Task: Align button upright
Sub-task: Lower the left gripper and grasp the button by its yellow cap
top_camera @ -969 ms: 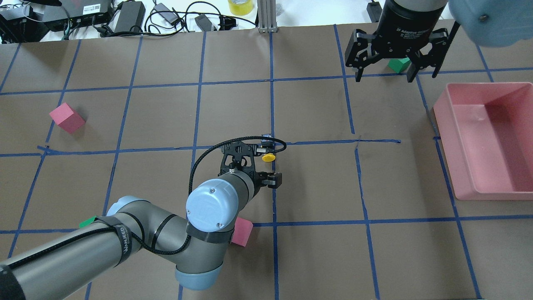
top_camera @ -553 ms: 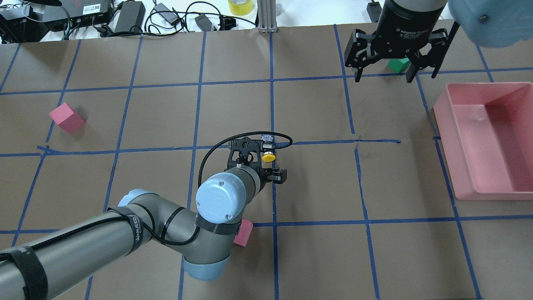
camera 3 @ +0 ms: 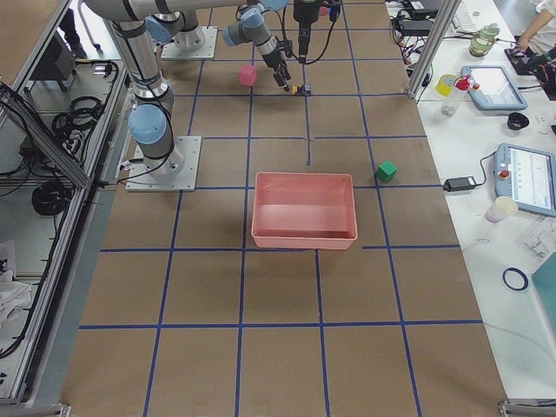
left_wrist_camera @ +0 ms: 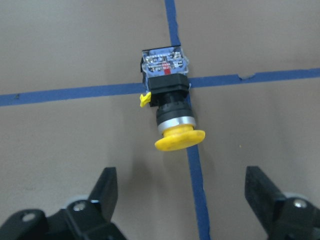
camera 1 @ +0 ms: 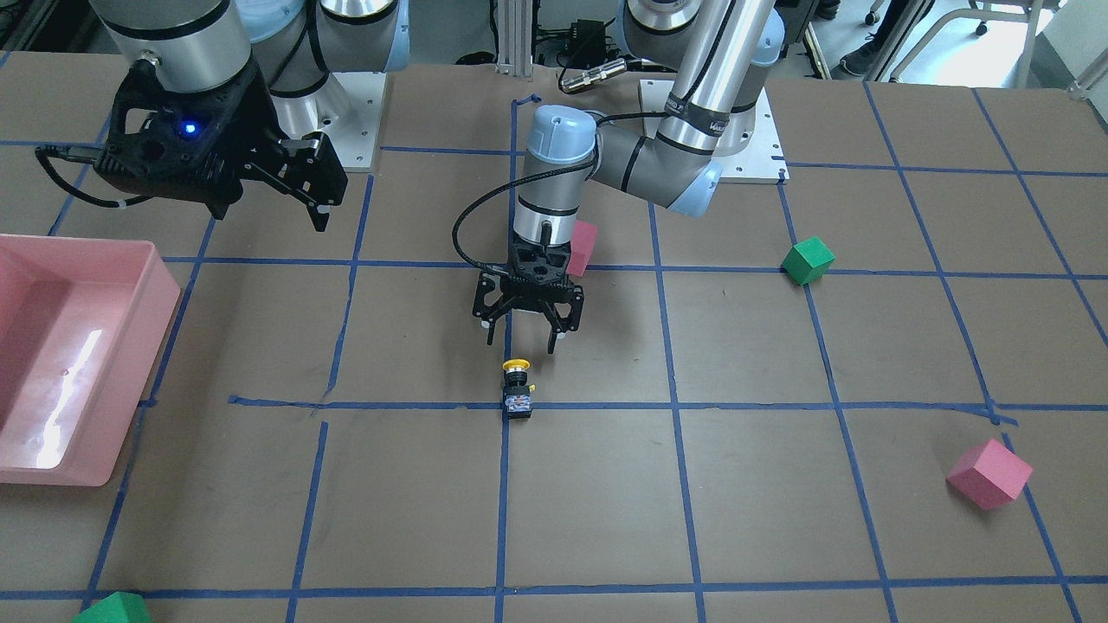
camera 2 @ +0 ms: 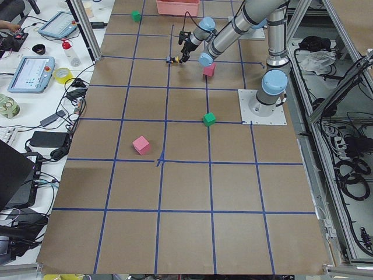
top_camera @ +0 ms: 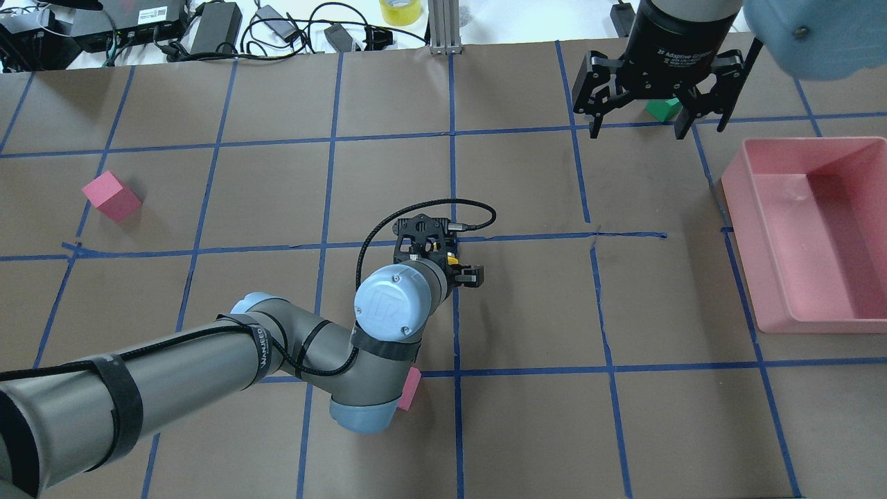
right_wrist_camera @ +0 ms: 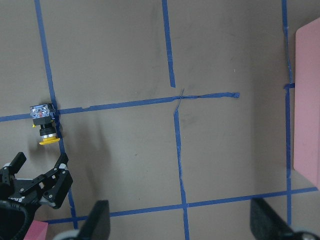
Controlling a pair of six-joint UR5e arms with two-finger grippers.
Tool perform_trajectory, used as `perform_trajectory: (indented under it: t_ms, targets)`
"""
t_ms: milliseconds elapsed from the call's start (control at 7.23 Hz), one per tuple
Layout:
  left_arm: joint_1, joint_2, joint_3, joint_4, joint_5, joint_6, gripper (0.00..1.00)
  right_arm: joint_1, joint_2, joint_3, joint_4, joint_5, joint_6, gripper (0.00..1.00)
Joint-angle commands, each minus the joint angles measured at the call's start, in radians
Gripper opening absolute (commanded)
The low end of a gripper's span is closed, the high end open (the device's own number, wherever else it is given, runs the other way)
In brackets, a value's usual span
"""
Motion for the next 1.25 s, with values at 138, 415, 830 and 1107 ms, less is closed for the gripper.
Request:
perform_trajectory:
  t_ms: [138,415,830,1107]
  targets:
    - [0.0,-0.039,0.017,0.008,0.011,-0.014,0.8,0.0,0.001,0.001,-0.006,0.0,0.0,1.0]
    - [0.0,-0.063,0.049,0.006,0.008,-0.016,0.79,0.0,0.001,0.001,-0.006,0.002,0.0,1.0]
    - [0.0,-0.082,0.066,0.008,0.006,-0.016,0.69,0.0,0.001,0.001,-0.006,0.002,0.0,1.0]
    - [0.0,-0.082,0.058,-0.003,-0.003,-0.023,0.06,0.0,0.001,0.001,-0.005,0.002,0.0,1.0]
